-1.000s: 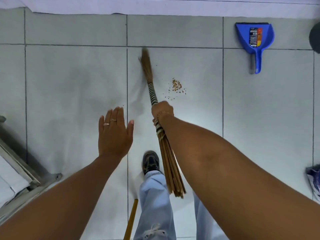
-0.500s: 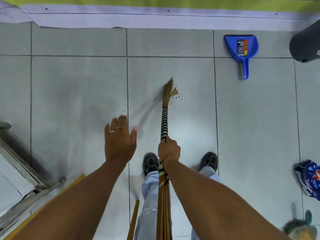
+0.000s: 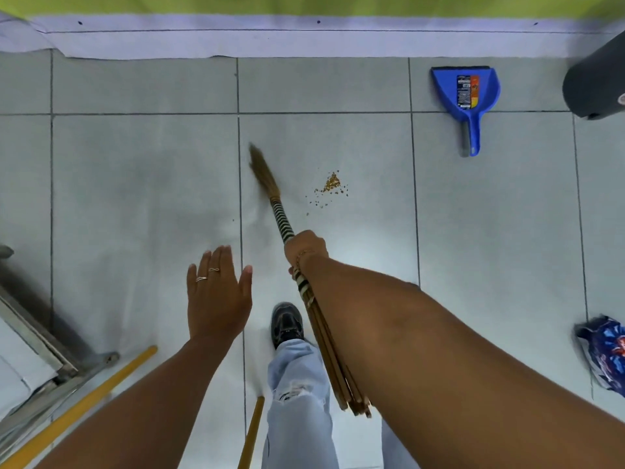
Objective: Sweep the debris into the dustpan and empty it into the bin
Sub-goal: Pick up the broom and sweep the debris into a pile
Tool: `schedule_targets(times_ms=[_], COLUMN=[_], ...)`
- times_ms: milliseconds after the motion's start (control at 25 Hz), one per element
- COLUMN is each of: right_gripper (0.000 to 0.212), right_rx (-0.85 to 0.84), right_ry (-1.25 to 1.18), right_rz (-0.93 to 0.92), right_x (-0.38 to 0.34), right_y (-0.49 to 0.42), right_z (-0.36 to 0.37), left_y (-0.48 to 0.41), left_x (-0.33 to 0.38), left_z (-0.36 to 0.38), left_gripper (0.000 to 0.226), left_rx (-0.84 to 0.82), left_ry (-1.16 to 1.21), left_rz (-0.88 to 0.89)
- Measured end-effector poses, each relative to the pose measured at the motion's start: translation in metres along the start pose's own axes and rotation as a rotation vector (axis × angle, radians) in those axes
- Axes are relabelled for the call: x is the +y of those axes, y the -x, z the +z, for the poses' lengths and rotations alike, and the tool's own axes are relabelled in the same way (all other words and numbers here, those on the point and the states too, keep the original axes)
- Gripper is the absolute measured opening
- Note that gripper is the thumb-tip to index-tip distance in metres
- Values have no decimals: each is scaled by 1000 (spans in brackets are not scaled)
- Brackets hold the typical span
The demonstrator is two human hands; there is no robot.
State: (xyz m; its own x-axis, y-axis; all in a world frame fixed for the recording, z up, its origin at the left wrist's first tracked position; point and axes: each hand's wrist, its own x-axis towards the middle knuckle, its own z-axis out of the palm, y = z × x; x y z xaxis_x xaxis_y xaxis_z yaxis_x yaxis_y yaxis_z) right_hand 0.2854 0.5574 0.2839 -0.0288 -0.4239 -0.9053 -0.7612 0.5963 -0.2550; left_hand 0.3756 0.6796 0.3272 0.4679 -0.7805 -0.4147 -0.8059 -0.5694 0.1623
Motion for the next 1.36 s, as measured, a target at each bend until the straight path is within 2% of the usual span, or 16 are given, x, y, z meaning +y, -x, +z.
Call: schedule_targets(times_ms=[120,280,360,480,640,720,800,1040,1360], right_gripper=[32,33,34,35,37,37,36,36,36], right_rx=[23,8,40,100,26,-47,-58,32,102], right_ry=[-5,-4,209,513,880,1049,1153,1158,1016], right_rz=[72,102,-12,-306,-557,-581,-531,-367,-323], right_x=[20,81,115,158,174,172,172,173,161], right_y=[-16,-1,12,31,25,13,-5,-40,-55], right_z=[-33,-60,-74,-99,-146,-173,-194,-222,-202], left_y=[2,5,9,17,25,32,39,54,34], left_x=[13,52,83,131,179,200,215,220,193], left_z=[3,7,13,19,32,42,54,81,83], left_gripper=[51,51,51,53,52,51,55,64,60], left_rx=[-6,-15,-18,-16,-12,-3,6,-64,-68], left_ry=[-20,-4,16,67,102,105,106,41,35], left_rz=[-15,12,41,54,47,22,-10,-17,-4])
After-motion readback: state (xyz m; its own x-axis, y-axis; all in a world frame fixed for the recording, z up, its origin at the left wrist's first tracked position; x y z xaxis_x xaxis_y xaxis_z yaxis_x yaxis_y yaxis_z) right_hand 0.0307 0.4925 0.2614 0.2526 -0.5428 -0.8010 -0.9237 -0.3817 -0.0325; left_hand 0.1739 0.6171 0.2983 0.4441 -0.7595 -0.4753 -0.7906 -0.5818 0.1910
